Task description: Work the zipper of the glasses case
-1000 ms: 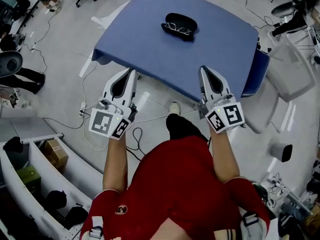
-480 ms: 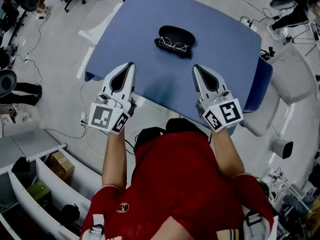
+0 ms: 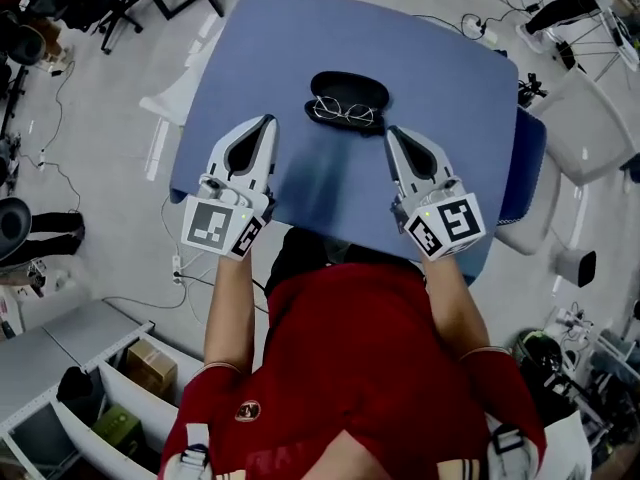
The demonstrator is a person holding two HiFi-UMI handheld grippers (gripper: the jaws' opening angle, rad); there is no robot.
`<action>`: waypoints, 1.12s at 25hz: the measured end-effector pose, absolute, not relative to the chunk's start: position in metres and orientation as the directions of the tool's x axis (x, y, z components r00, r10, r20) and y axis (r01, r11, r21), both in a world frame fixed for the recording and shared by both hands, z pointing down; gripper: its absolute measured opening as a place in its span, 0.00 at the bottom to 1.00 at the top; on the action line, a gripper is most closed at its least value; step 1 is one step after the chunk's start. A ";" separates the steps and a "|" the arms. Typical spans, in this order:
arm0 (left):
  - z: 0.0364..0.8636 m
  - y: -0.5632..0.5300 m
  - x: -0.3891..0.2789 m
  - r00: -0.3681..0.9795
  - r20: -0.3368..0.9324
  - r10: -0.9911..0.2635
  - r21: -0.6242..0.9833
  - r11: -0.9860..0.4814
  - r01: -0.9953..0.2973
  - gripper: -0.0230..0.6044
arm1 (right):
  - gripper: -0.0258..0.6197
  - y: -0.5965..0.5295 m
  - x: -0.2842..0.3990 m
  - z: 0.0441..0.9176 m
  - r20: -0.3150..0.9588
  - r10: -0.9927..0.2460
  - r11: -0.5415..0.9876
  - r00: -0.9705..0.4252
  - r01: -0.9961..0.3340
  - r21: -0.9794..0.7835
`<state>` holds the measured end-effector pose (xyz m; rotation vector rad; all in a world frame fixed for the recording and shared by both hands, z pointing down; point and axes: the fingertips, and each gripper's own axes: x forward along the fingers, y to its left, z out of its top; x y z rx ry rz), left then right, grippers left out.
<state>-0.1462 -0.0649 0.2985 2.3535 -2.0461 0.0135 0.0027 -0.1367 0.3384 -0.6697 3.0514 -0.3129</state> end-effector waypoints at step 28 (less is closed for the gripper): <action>0.382 -0.208 -0.153 0.659 0.359 -0.661 -0.202 -0.744 -0.637 0.05 | 0.04 -0.164 -0.036 0.372 0.191 -0.762 0.602 -0.619 -0.785 -0.144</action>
